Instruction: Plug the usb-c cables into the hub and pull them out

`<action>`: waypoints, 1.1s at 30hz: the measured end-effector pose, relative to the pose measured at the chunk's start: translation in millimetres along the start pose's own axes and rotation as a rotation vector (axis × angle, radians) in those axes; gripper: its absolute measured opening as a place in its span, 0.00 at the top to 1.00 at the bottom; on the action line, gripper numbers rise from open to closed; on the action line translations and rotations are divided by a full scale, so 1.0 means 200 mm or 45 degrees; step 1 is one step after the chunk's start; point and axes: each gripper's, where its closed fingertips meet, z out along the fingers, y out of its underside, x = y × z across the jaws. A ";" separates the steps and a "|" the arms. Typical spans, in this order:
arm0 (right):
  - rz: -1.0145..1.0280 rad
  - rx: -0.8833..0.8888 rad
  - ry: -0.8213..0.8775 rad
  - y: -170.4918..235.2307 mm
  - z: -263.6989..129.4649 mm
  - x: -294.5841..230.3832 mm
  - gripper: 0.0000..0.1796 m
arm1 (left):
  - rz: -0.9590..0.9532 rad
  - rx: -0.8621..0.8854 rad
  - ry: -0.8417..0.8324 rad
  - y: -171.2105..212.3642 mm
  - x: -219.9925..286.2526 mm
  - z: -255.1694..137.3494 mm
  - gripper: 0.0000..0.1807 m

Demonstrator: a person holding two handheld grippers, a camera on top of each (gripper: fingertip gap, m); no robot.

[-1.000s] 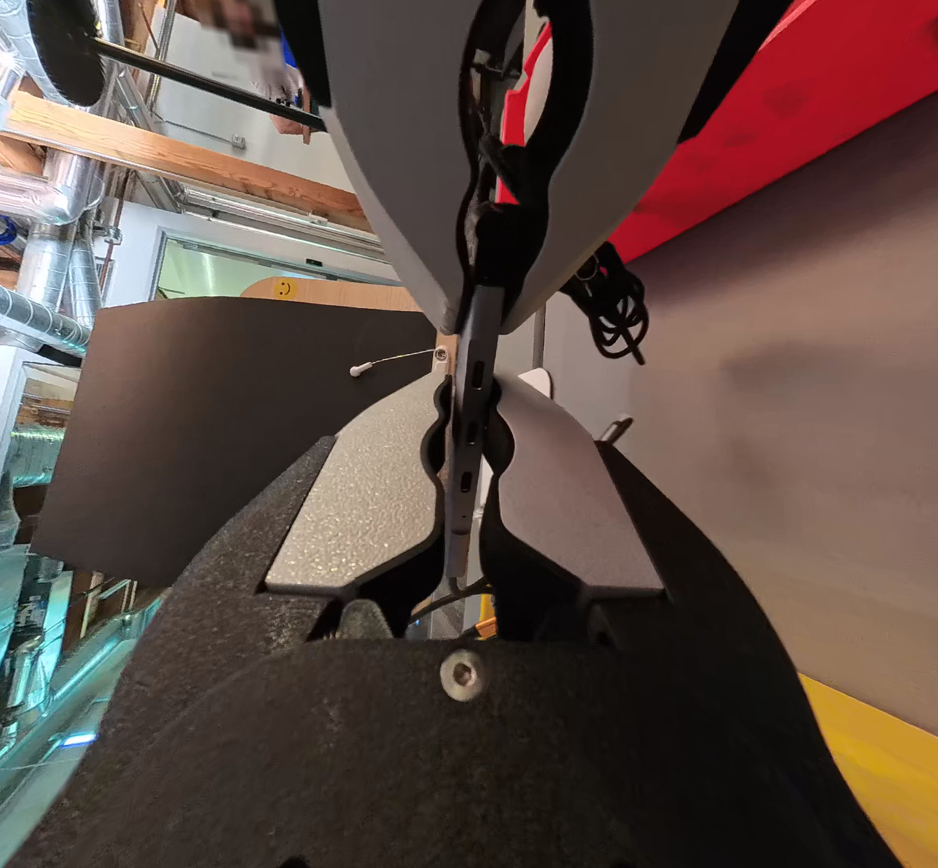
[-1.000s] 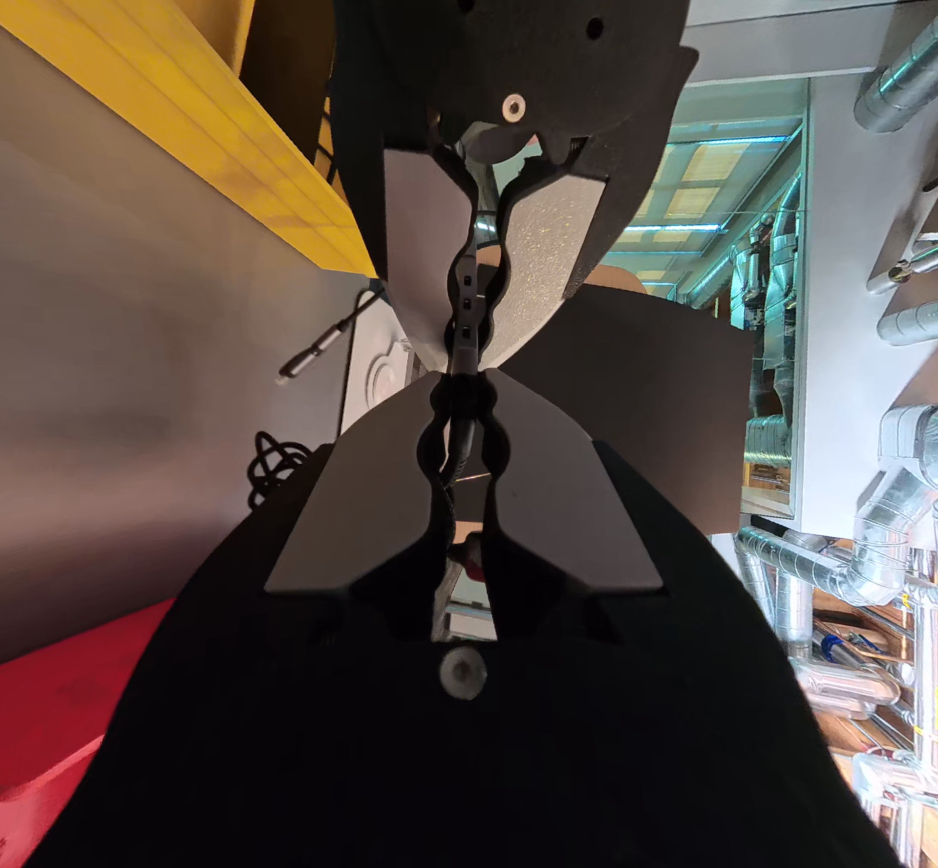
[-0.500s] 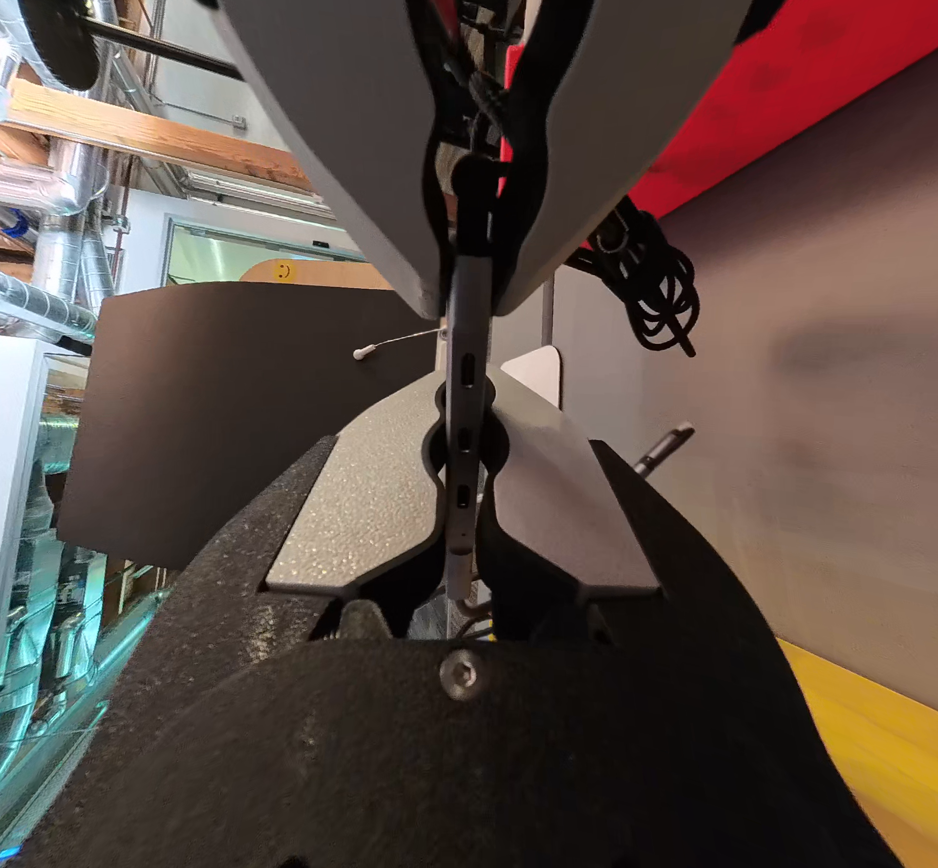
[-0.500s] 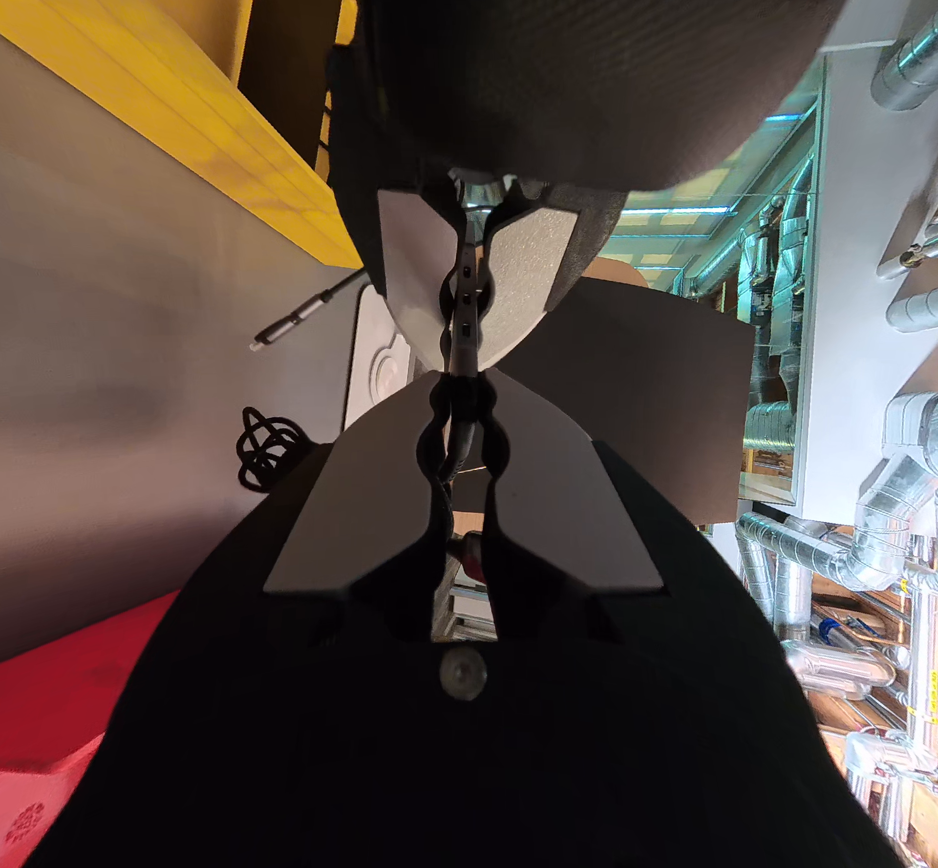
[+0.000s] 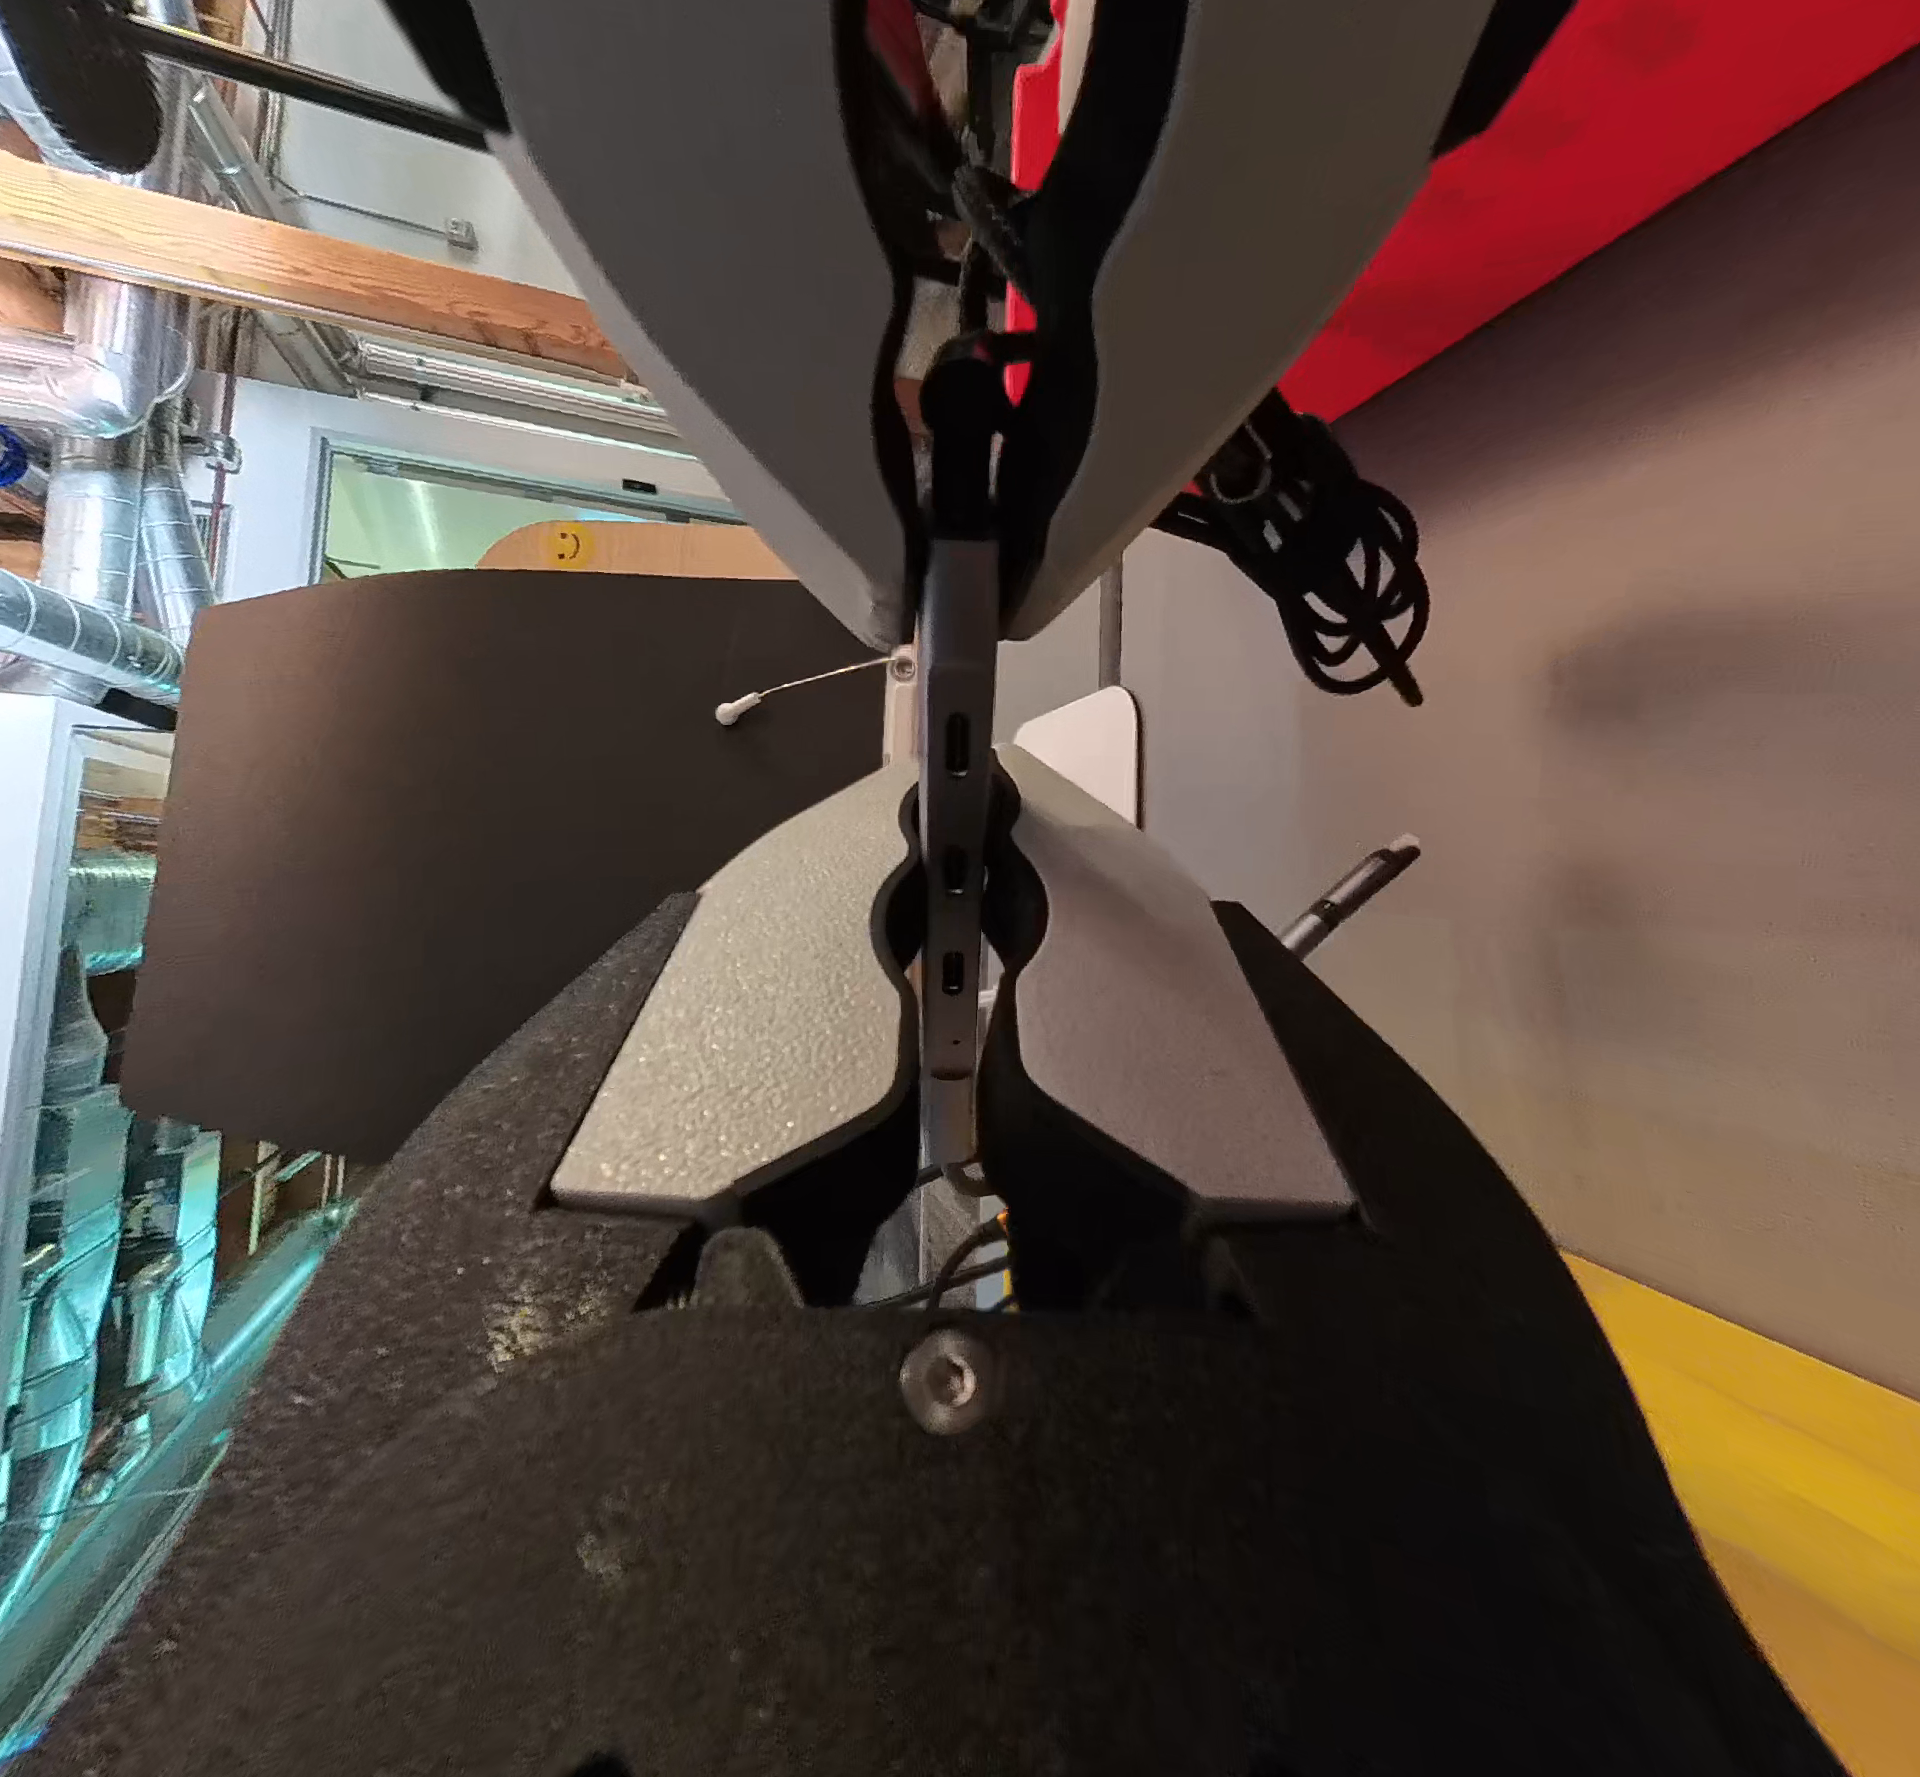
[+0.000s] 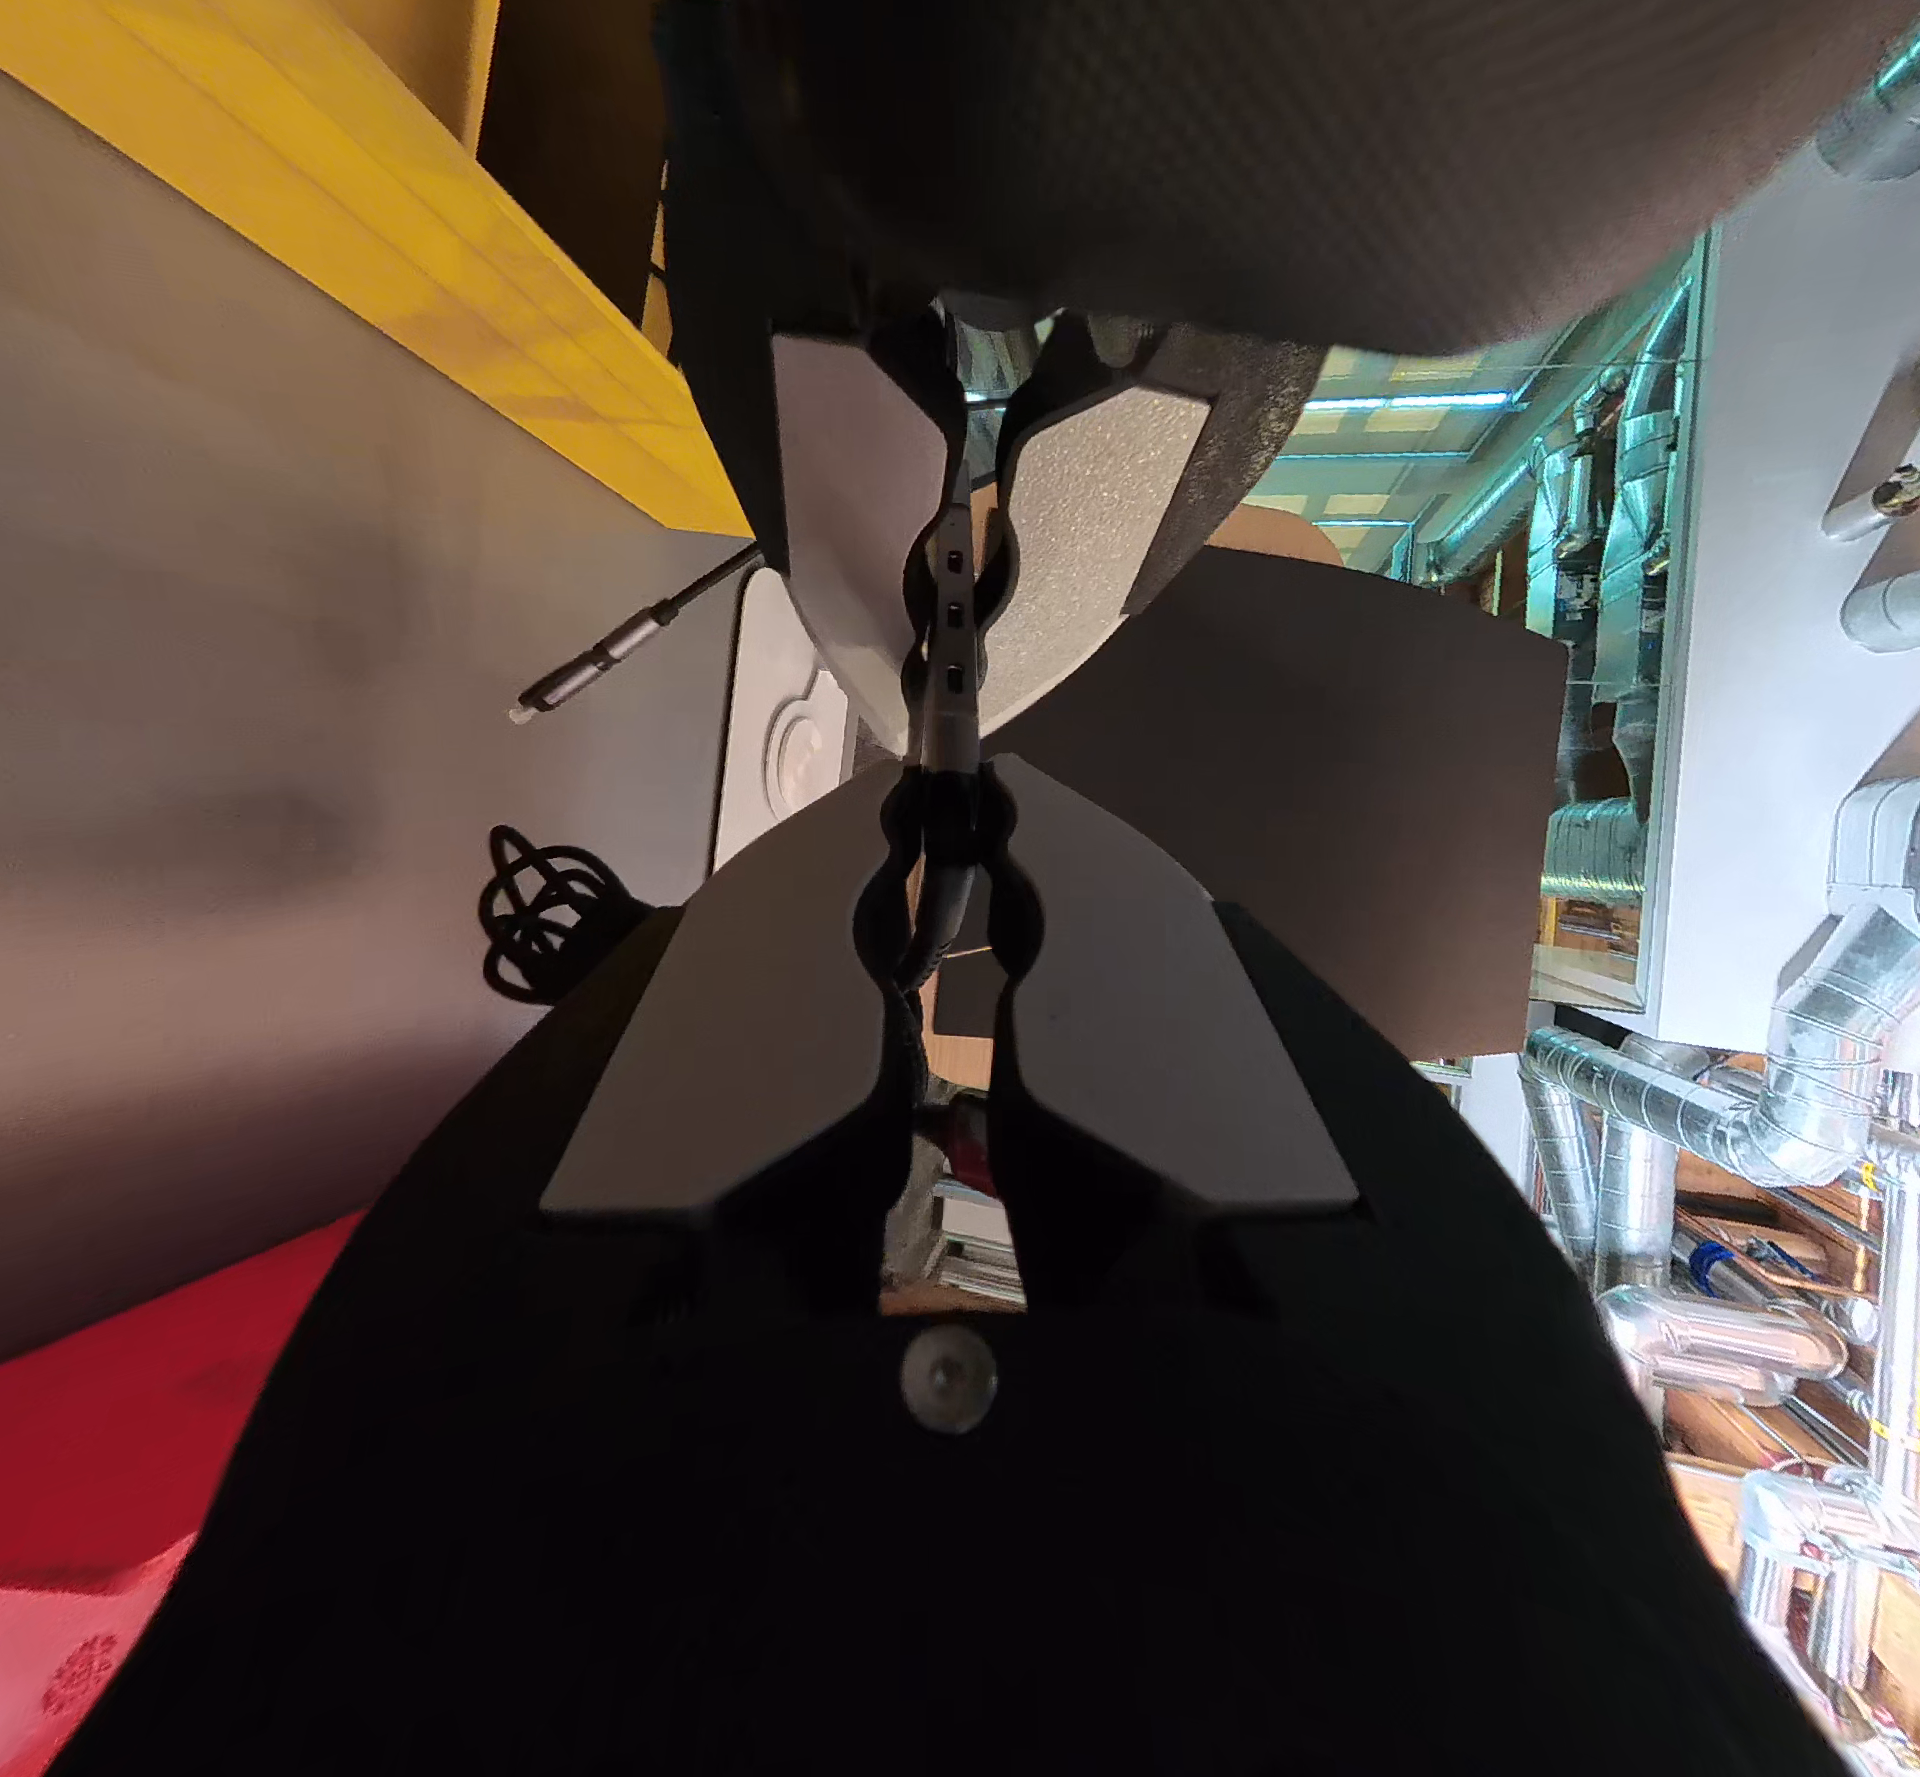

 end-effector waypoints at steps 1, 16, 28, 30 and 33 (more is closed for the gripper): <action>-0.004 -0.006 0.016 0.00 0.00 0.01 0.93 | -0.010 0.000 0.004 0.00 0.00 0.00 0.97; 0.156 0.309 0.083 0.00 -0.05 0.07 0.85 | -0.037 -0.068 -0.039 0.12 -0.08 -0.03 0.97; 0.221 0.464 0.065 -0.05 -0.06 0.05 0.95 | -0.008 0.064 -0.020 0.03 -0.05 -0.04 0.97; 0.232 0.487 0.058 -0.07 -0.09 0.06 0.95 | -0.032 0.128 -0.013 0.00 -0.05 -0.06 0.97; 0.219 0.467 0.049 -0.07 -0.09 0.06 0.95 | -0.022 0.128 -0.014 0.00 -0.05 -0.07 0.97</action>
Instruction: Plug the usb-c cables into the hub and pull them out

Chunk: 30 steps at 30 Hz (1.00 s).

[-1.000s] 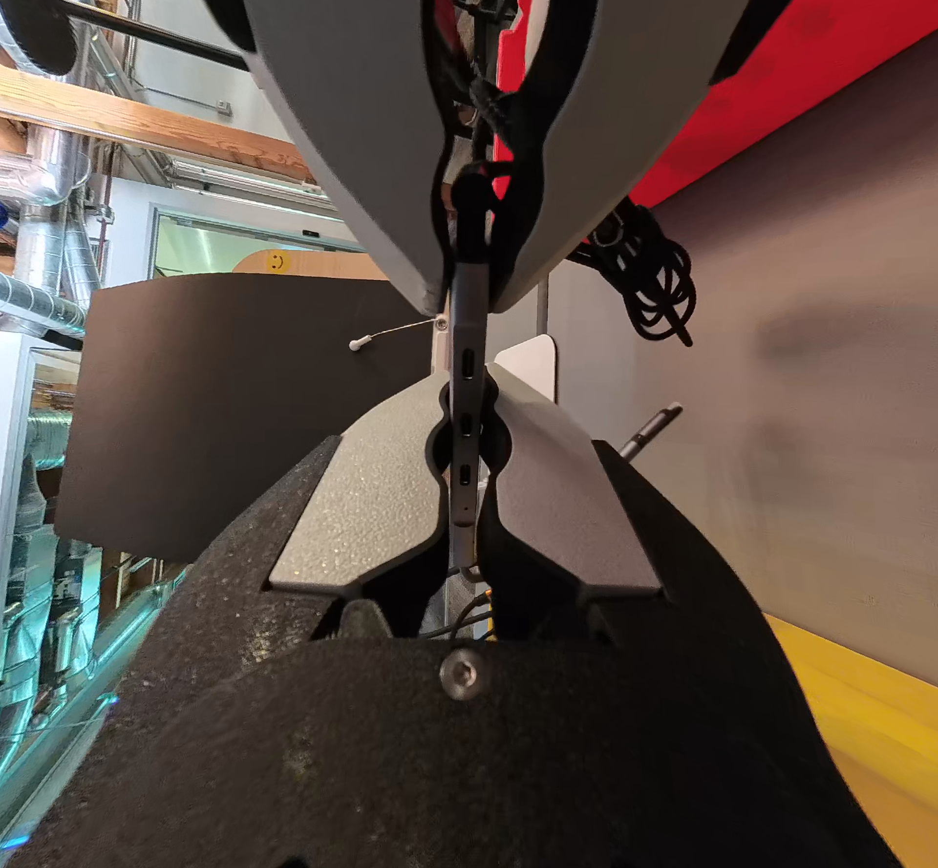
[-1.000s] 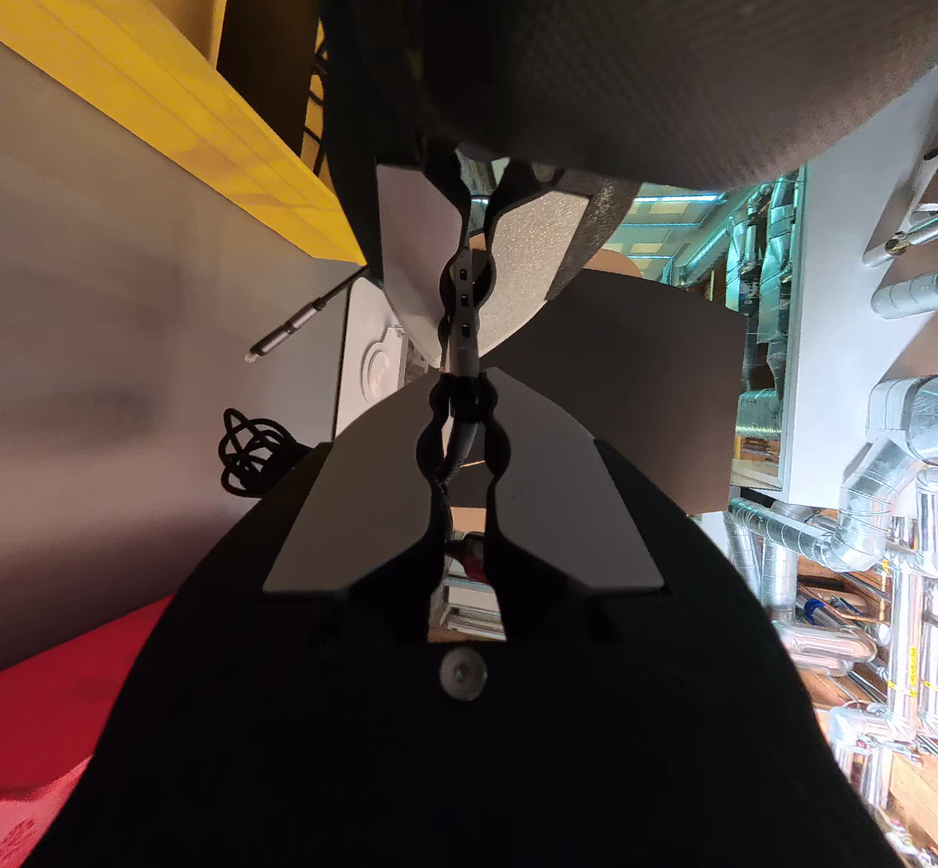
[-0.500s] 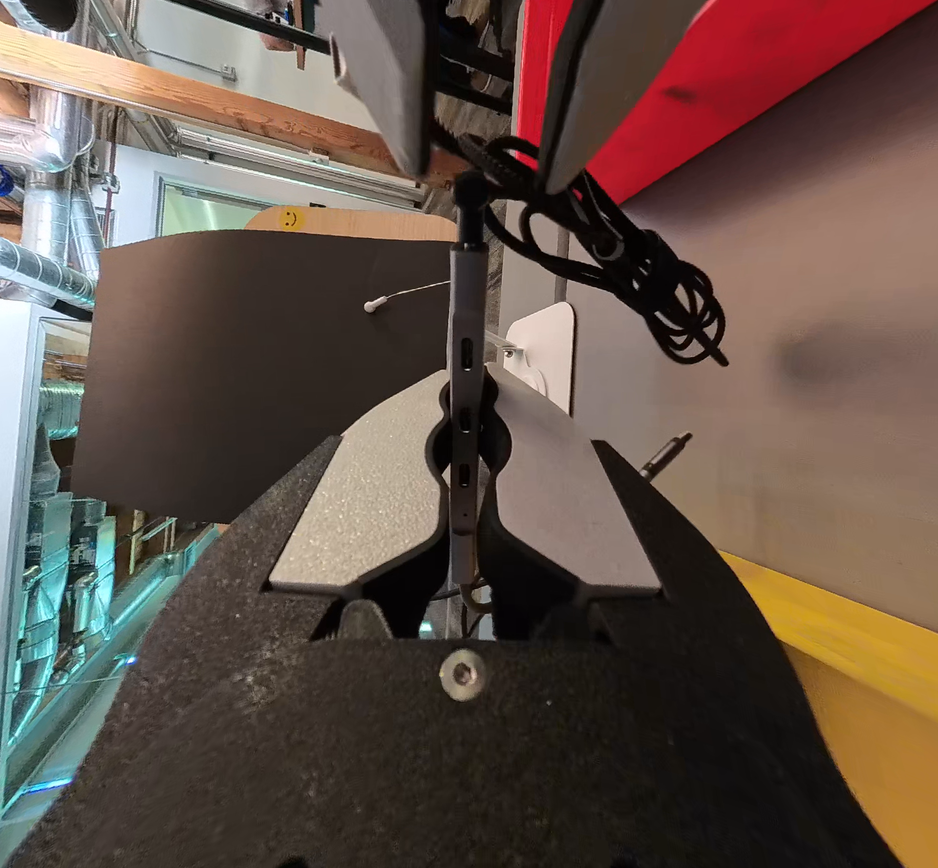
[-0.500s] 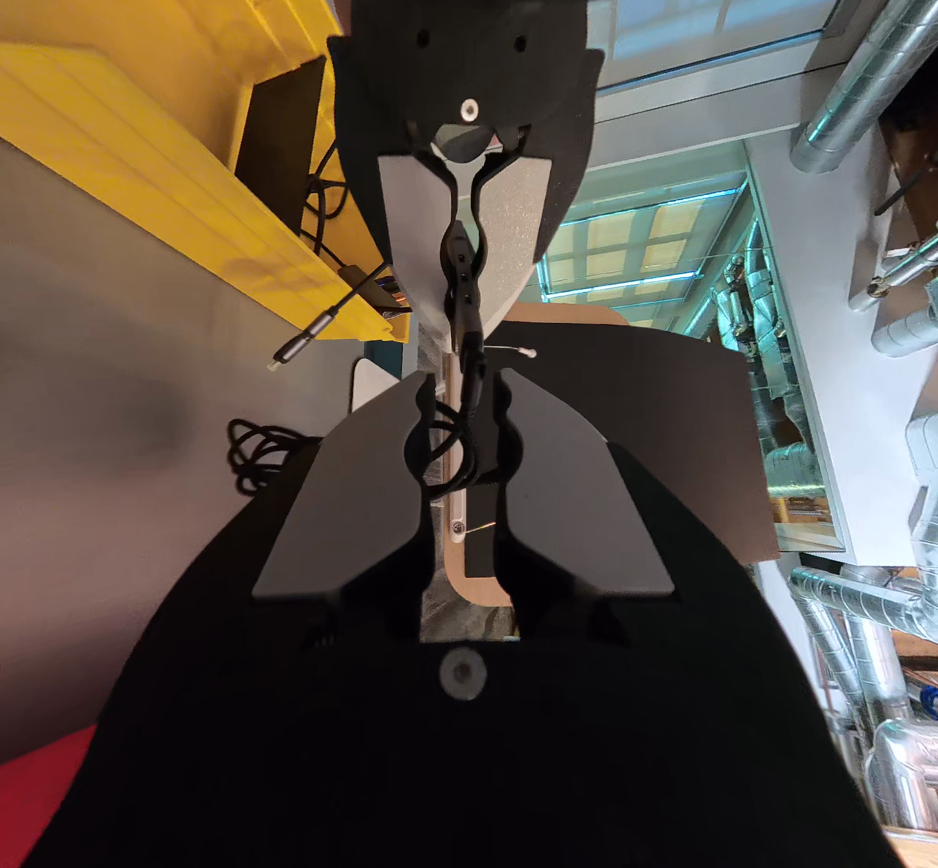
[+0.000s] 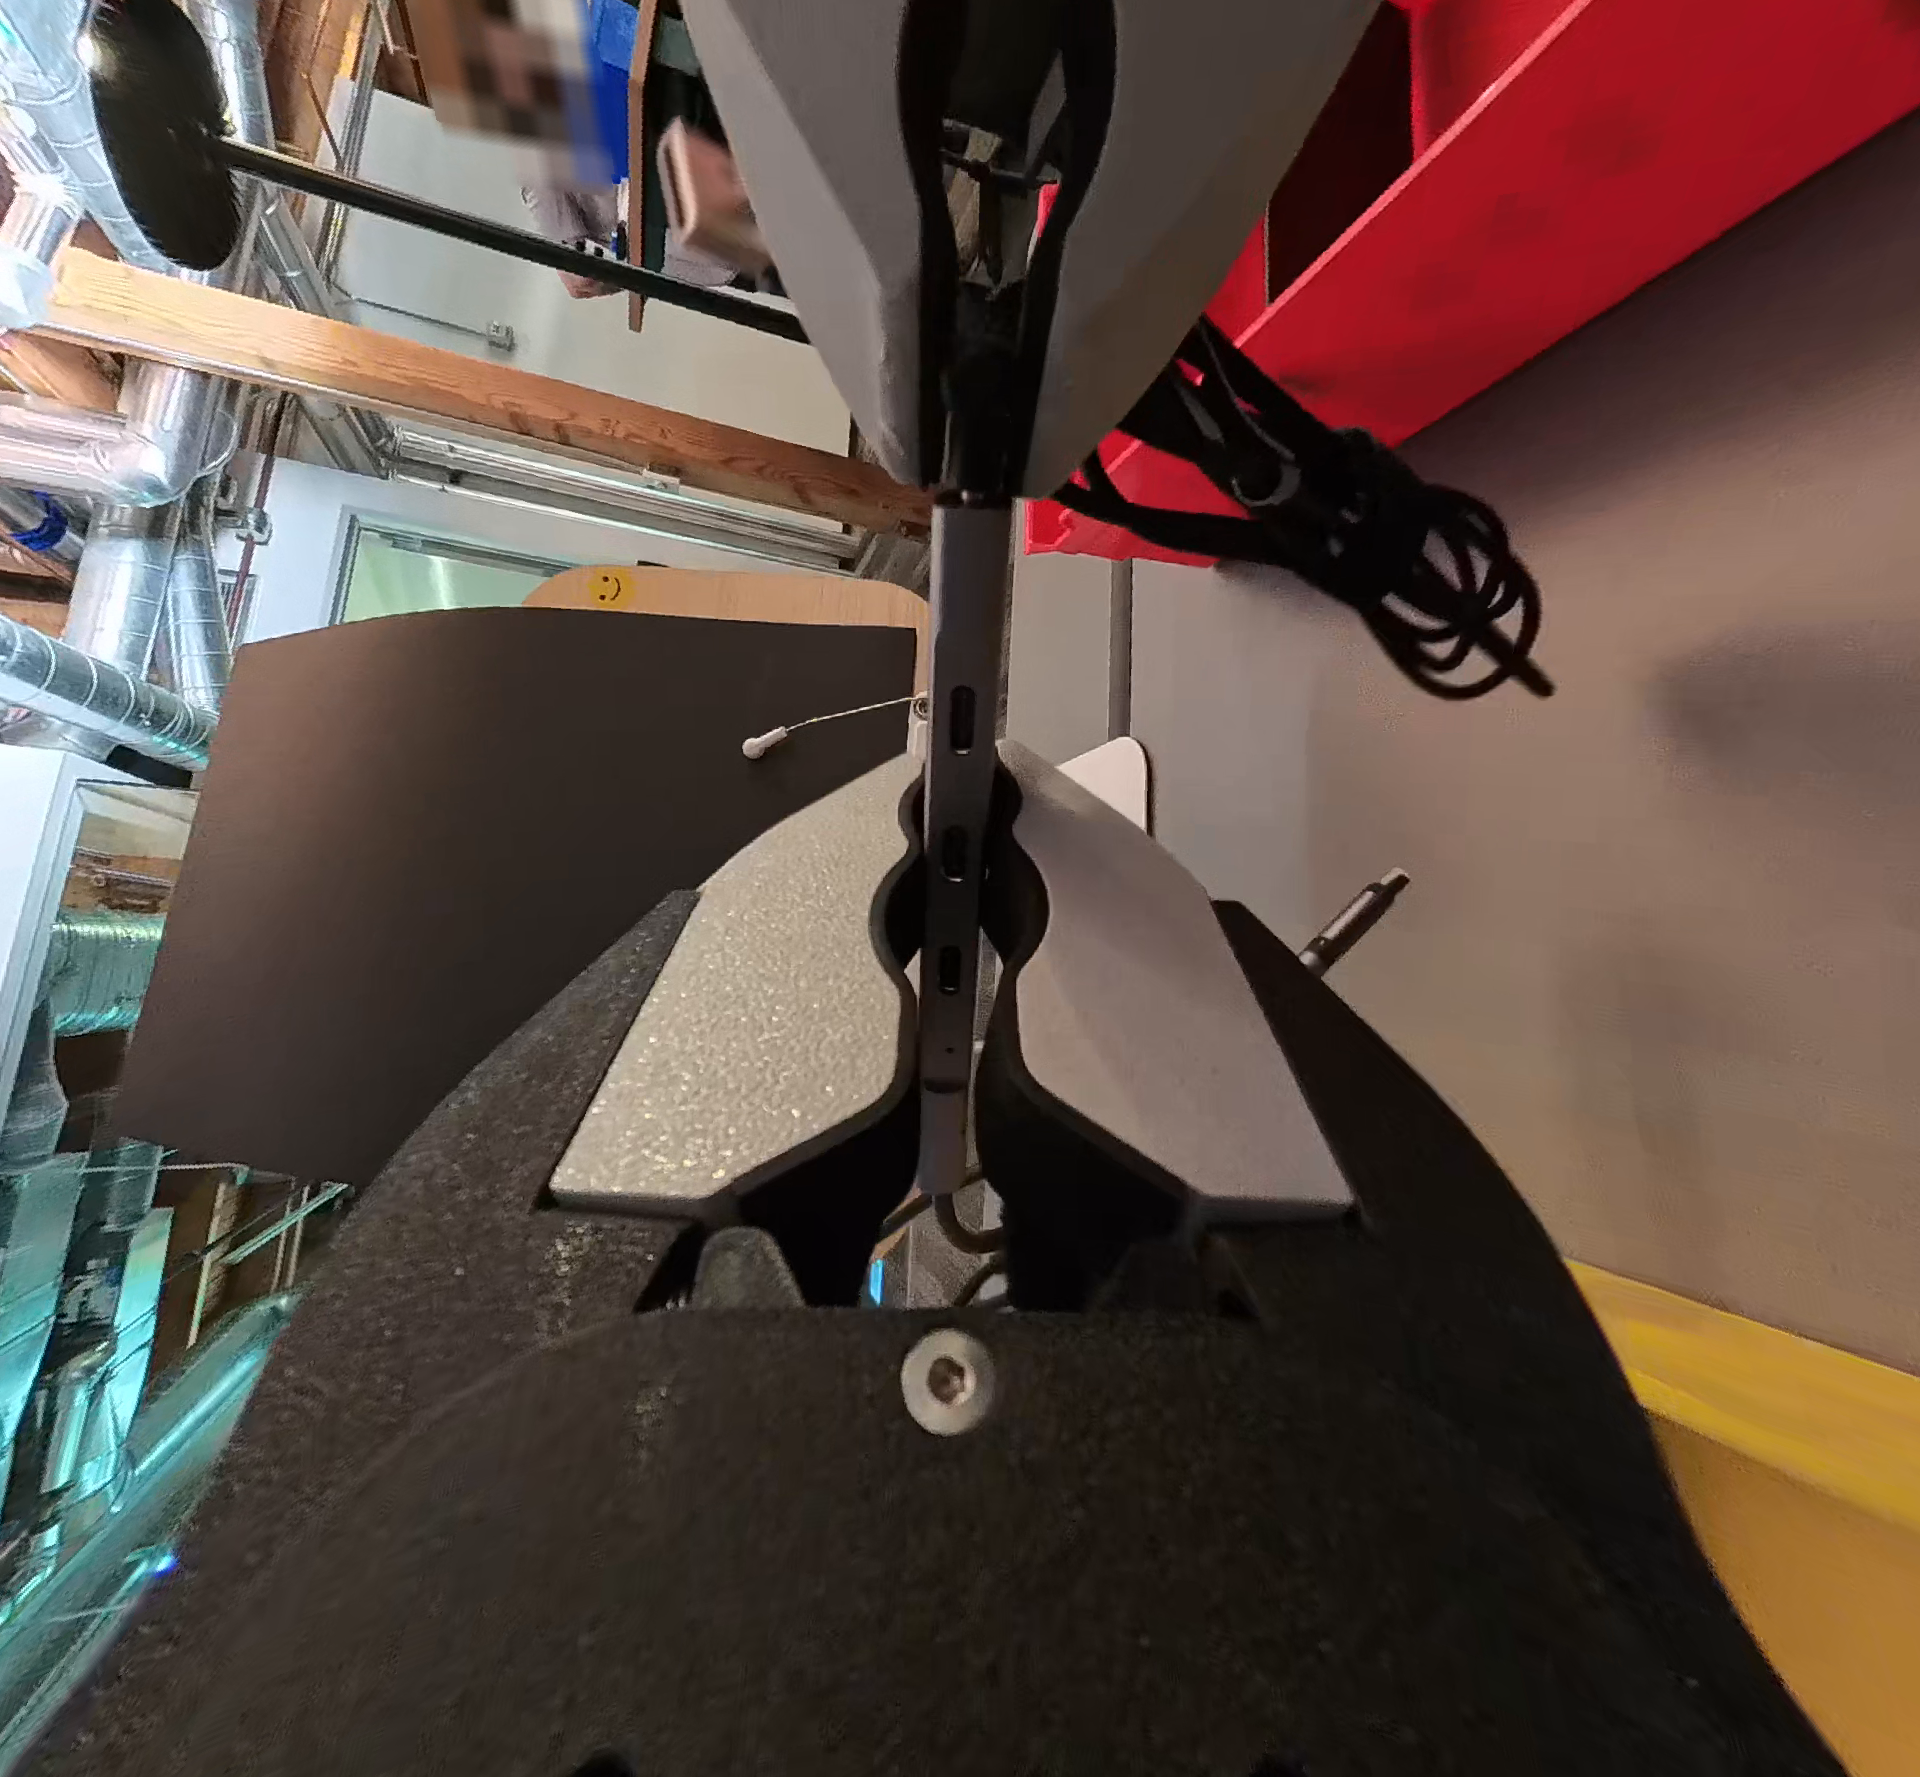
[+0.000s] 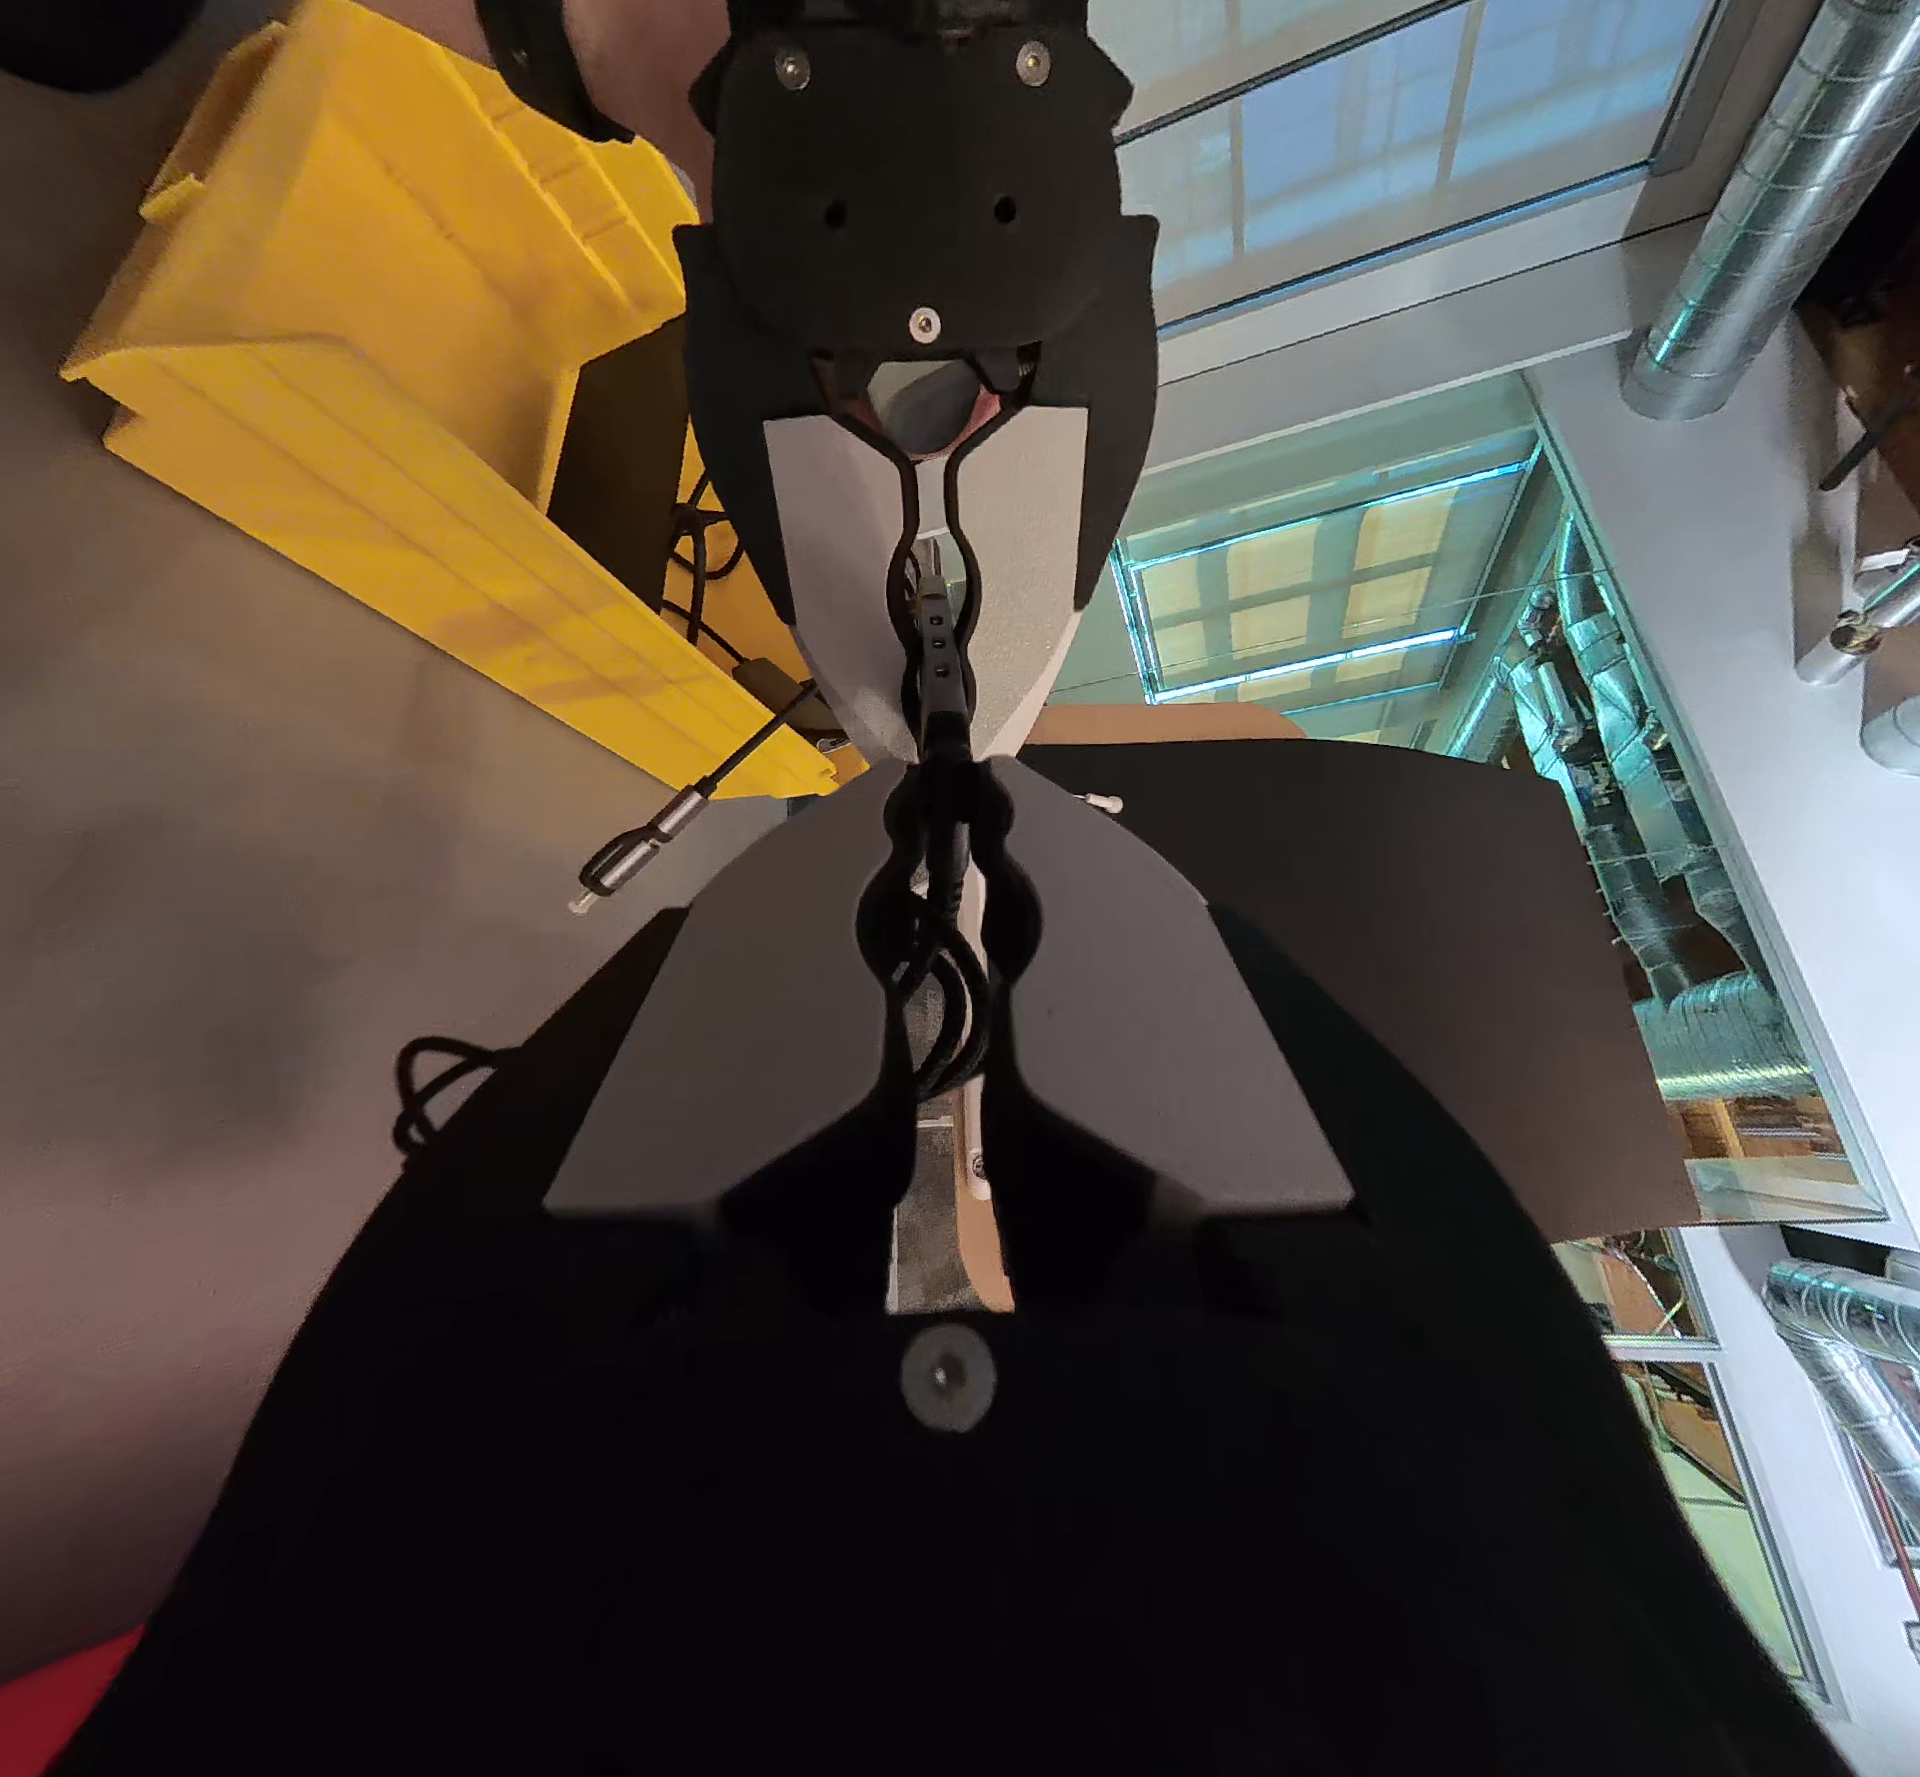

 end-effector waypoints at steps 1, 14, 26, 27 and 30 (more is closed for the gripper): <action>-0.002 0.000 0.003 0.00 0.00 0.00 0.95 | -0.005 0.004 0.001 0.00 0.00 0.00 0.97; 0.051 0.002 -0.032 0.00 -0.01 0.00 0.95 | -0.062 0.018 0.036 -0.02 0.01 -0.01 0.96; -0.089 -0.171 -0.138 0.11 0.01 -0.10 0.95 | -0.116 -0.133 0.027 0.00 0.11 0.16 0.97; -0.085 -0.170 -0.175 0.12 0.00 -0.11 0.94 | -0.099 -0.137 0.016 -0.01 0.12 0.17 0.97; -0.061 -0.180 -0.211 0.13 -0.02 -0.12 0.94 | -0.074 -0.145 0.016 -0.03 0.14 0.19 0.97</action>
